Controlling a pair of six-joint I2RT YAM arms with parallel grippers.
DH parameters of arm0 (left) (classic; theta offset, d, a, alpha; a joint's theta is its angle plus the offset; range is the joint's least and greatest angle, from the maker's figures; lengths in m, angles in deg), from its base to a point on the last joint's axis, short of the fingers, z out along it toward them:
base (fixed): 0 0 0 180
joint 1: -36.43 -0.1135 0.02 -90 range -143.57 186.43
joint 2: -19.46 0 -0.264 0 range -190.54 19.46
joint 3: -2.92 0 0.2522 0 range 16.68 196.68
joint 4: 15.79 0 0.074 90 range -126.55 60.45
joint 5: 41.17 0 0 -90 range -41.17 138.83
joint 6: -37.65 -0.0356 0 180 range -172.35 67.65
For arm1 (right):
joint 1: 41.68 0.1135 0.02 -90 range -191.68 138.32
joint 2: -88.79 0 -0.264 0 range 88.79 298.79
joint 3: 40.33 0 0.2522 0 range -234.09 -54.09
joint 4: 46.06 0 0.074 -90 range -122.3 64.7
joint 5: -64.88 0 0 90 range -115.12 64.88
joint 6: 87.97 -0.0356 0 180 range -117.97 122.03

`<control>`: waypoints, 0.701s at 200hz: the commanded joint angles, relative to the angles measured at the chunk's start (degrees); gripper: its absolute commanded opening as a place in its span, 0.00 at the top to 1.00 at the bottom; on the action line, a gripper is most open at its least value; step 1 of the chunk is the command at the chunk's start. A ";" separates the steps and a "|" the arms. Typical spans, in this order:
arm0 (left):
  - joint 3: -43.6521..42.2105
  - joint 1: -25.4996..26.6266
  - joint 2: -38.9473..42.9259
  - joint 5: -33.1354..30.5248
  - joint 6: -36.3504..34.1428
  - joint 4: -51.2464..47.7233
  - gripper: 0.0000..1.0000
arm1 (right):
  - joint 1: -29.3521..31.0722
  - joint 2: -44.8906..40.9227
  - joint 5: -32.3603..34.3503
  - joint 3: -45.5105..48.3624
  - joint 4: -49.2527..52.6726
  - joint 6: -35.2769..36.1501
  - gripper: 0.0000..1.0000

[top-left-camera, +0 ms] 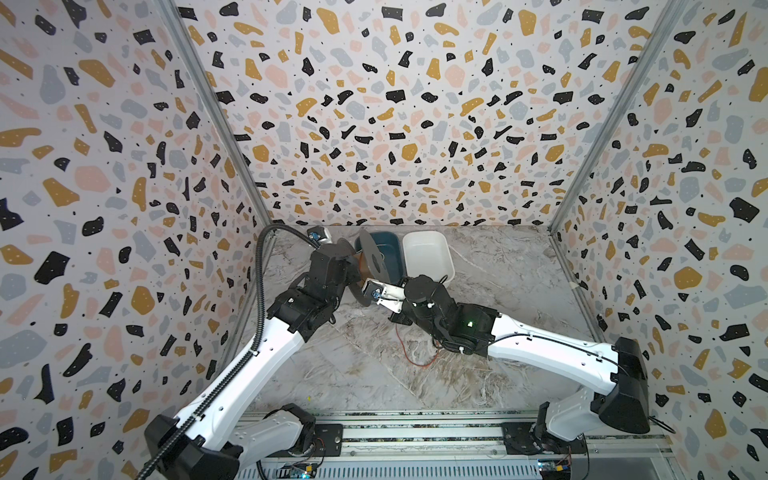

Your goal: Wrap the cables

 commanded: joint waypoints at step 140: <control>3.96 0.49 -1.27 2.22 -9.29 -4.43 1.00 | -3.53 2.28 -1.96 -3.56 -11.73 -5.39 0.87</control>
